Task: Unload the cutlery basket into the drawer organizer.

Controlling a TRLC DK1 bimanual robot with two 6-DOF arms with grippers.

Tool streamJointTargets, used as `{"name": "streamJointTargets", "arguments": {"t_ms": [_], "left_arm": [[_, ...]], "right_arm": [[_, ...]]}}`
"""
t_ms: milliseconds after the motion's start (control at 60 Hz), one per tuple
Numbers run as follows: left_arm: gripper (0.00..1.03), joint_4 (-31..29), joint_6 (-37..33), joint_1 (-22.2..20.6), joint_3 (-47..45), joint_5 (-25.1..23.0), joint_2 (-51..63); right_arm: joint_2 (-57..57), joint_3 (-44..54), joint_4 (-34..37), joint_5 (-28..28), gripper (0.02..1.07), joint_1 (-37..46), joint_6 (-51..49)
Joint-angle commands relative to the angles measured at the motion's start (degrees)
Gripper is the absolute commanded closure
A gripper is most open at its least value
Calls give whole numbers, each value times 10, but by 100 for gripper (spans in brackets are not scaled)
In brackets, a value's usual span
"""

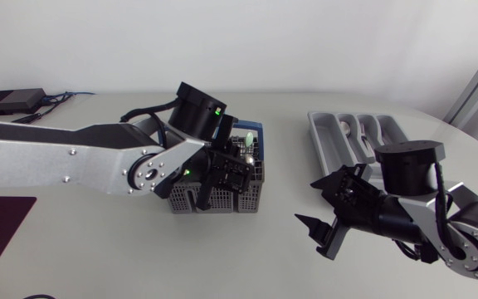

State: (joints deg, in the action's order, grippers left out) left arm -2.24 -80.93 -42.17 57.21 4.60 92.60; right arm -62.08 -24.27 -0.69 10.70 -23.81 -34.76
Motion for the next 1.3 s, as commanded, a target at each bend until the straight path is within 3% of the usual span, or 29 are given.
{"name": "streamJointTargets", "arguments": {"t_ms": [0,1283], "left_arm": [[93,5,-14,2,-25,-2,-8],[92,45,-34,-19,-85,25,-184]], "right_arm": [[-3,12,-9,1,16,4,-5],[22,-7,18,-68,16,-82,37]]}}
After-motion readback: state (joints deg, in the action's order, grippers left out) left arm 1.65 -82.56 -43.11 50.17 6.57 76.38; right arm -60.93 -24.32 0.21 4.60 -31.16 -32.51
